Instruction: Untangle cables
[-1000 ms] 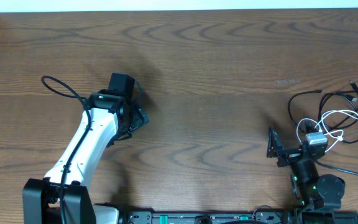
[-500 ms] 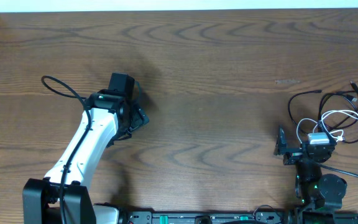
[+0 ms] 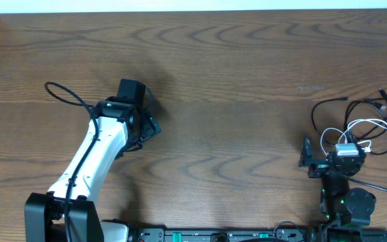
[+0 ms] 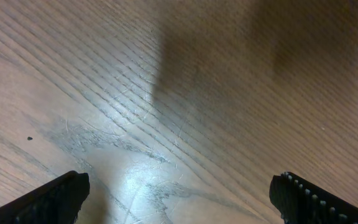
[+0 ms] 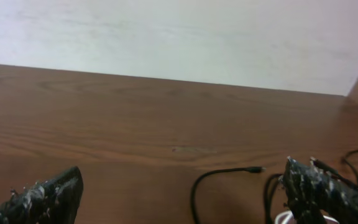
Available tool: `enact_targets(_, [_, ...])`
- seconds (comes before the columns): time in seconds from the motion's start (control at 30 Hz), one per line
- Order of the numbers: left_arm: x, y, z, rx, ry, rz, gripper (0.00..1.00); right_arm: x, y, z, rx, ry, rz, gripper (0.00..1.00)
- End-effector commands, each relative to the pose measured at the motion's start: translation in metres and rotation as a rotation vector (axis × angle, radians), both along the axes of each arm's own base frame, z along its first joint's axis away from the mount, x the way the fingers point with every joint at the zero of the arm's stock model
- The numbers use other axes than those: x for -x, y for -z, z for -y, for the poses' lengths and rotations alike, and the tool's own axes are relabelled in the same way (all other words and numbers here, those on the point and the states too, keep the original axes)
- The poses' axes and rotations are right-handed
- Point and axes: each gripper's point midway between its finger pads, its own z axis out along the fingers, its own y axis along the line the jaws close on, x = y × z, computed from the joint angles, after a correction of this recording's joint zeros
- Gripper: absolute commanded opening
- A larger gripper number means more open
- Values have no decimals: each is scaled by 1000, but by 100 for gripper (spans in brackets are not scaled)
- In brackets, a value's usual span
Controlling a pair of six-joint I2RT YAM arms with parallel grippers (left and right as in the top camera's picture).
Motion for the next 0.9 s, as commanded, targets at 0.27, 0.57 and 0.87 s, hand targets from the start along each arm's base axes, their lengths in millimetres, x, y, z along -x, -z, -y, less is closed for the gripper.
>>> enact_targets(0.27, [-1,-2,-3,-14,4,3,98,7,-2,46,-114,276,26,99])
enact_targets(0.57, [-1,-2,-3,-14,4,3,98,3,-1,27,-117,190,17,99])
enact_targets(0.87, [-1,-2,-3,-14,3,3,98,1,2,13,-224,110,6,99])
